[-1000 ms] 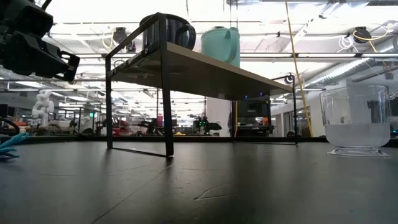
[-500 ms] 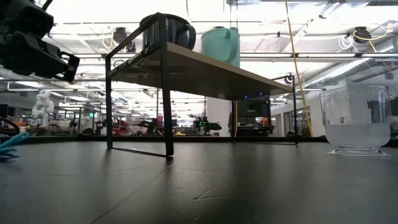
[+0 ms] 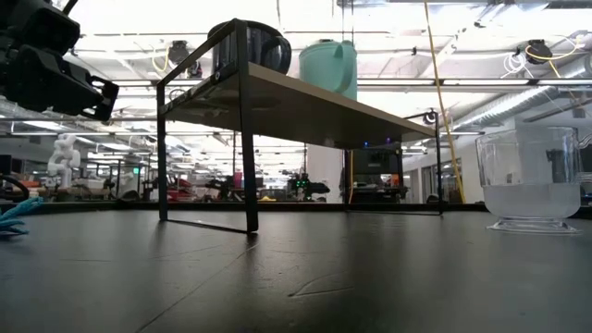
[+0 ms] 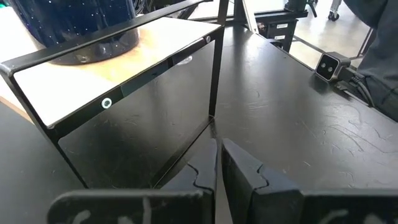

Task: Stack small to large cups/mugs on shelf
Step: Put the transparent cup on the shelf

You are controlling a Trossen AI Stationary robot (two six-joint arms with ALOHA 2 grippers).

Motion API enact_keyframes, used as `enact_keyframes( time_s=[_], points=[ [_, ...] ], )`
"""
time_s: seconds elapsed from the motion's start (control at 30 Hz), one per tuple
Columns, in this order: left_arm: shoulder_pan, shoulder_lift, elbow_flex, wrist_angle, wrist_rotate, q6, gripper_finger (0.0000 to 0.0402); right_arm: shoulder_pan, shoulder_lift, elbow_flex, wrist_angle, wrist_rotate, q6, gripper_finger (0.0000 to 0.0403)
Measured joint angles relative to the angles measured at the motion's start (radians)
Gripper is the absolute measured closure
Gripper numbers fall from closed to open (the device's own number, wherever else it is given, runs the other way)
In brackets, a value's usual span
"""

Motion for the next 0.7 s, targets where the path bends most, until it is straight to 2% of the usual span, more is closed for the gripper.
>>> enact_keyframes(
  time_s=[0.13, 0.27, 0.43, 0.7],
  points=[
    [0.000, 0.000, 0.000, 0.000, 0.000, -0.009, 0.0376, 0.038, -0.021, -0.054, 0.026, -0.021, -0.006, 0.0264],
    [0.000, 0.000, 0.000, 0.000, 0.000, -0.003, 0.0376, 0.101, -0.069, -0.161, 0.132, -0.040, 0.001, 0.0264],
    [0.000, 0.000, 0.000, 0.000, 0.000, -0.002, 0.0376, 0.149, -0.165, -0.305, 0.249, -0.039, 0.018, 0.0264],
    [0.000, 0.000, 0.000, 0.000, 0.000, 0.000, 0.0376, 0.162, -0.333, -0.539, 0.473, -0.047, 0.094, 0.0264]
  ],
)
